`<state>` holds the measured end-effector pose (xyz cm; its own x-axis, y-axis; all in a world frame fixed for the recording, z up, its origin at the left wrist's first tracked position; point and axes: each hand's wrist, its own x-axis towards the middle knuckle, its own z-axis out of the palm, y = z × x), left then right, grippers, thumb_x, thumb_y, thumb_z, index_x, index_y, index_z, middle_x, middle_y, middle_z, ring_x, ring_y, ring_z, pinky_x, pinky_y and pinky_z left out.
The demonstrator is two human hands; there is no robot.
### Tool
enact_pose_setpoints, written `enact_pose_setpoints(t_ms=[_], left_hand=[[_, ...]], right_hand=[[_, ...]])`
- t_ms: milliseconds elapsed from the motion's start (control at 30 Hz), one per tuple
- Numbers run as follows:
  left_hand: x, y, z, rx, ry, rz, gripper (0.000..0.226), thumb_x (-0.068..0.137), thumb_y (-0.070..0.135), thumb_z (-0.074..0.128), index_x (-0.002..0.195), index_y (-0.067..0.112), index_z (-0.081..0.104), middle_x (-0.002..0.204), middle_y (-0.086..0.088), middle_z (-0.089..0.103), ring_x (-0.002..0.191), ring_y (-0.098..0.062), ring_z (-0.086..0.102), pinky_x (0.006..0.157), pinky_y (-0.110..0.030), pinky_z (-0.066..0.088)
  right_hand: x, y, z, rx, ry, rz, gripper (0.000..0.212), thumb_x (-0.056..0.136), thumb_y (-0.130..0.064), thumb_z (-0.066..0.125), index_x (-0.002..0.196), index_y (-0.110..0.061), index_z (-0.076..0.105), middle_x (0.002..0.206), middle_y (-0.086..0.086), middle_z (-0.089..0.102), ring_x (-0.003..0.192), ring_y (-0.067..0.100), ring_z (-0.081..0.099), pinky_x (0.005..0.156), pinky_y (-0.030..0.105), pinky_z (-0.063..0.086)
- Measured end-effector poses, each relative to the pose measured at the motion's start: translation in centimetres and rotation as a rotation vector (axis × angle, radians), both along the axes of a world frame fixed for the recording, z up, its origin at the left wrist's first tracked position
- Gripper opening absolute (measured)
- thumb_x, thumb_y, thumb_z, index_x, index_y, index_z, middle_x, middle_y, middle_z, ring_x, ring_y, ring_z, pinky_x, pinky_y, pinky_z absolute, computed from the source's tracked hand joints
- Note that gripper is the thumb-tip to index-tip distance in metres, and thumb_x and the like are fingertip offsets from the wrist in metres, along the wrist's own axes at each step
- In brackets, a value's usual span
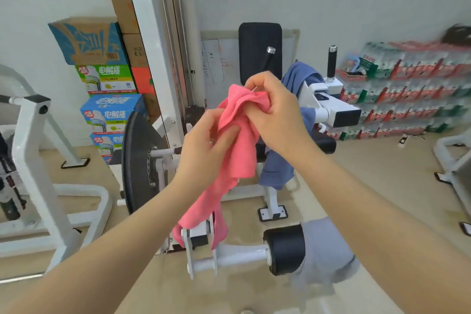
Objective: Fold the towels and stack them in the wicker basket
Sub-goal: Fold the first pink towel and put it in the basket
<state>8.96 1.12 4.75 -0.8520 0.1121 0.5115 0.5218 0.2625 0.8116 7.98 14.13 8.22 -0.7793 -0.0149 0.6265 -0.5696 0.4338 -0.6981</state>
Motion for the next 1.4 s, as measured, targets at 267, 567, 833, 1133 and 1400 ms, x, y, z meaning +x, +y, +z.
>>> enact_pose_setpoints(t_ms=[267,567,833,1133,1400], left_hand=[[5.1,5.5,-1.9,-0.200,-0.139,-0.316,0.012,0.090,0.013,0.055,0.083,0.006,0.062,0.070,-0.004,0.055,0.061,0.002,0.044,0.060,-0.011,0.037],[8.0,19.8,-1.1,-0.652,0.250,-0.334,0.016,0.082,0.009,0.057,0.093,0.007,0.069,0.083,-0.006,0.064,0.080,-0.017,0.057,0.072,-0.025,0.040],[9.5,38.7,-1.8,-0.715,0.203,-0.410,0.014,0.083,0.012,0.056,0.082,0.001,0.063,0.064,0.004,0.048,0.068,-0.017,0.045,0.062,-0.025,0.028],[10.3,58.4,-5.3,-0.412,-0.078,-0.445,0.016,0.091,0.021,0.053,0.080,0.017,0.043,0.059,0.009,0.042,0.055,-0.003,0.037,0.052,-0.015,0.031],[1.6,72.2,-7.8,-0.752,0.291,-0.475,0.019,0.091,0.026,0.052,0.094,0.007,0.053,0.088,-0.006,0.056,0.082,-0.025,0.053,0.065,-0.031,0.036]], right_hand=[[9.5,6.5,-4.1,0.531,-0.134,-0.333,0.038,0.075,-0.011,0.053,0.112,-0.010,0.061,0.126,0.013,0.047,0.107,0.032,0.050,0.089,0.043,0.045],[15.2,19.3,-4.8,0.498,-0.345,-0.257,0.049,0.085,0.000,0.046,0.132,-0.011,0.044,0.122,0.009,0.059,0.104,0.020,0.053,0.079,0.018,0.034],[17.8,38.7,-6.6,0.927,-0.250,-0.624,0.004,0.074,-0.018,0.059,0.070,-0.017,0.061,0.054,-0.003,0.059,0.044,0.017,0.060,0.036,0.018,0.027],[18.1,56.3,-9.6,0.622,-0.434,-0.689,0.028,0.094,-0.017,0.038,0.117,-0.019,0.054,0.114,0.007,0.058,0.100,0.033,0.058,0.068,0.036,0.035],[14.2,75.0,-11.4,0.617,-0.529,-0.898,0.048,0.087,-0.002,0.040,0.126,-0.026,0.054,0.130,0.000,0.055,0.113,0.029,0.054,0.081,0.036,0.044]])
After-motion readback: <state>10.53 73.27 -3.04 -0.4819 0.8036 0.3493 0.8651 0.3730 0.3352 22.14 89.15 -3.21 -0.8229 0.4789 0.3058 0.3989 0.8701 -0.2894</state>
